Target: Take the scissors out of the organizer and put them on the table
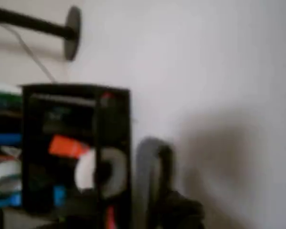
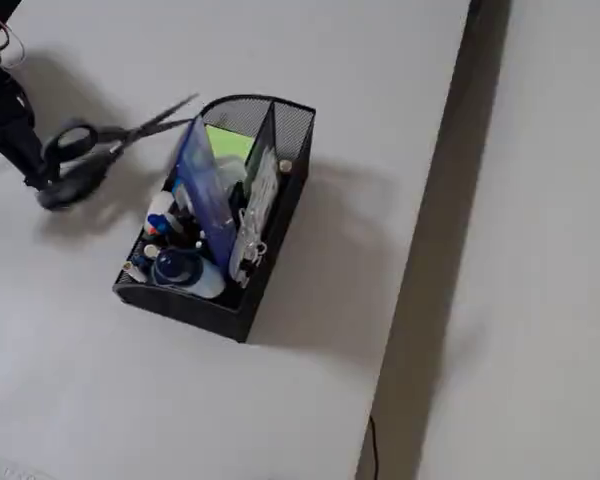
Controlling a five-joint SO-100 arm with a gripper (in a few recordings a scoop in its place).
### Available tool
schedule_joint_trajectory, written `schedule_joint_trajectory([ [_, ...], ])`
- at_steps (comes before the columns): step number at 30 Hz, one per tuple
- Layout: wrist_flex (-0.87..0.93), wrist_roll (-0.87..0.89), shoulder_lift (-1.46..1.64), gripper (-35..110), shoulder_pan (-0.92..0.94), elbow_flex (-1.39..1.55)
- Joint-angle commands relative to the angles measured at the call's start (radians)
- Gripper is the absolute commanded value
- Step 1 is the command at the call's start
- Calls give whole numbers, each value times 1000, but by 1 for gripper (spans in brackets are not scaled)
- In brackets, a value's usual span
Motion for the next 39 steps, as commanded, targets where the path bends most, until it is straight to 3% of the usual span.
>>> schedule_joint_trajectory([
  [1,6,-11,9,0,-6,-57],
  [6,-14,20,9,5,3,-60],
  [20,-69,17,38,0,158,-75],
  [25,117,72,11,0,26,-176],
  [32,532,141,8,0,-379,-396],
  [39,626,86,9,0,-391,-285],
])
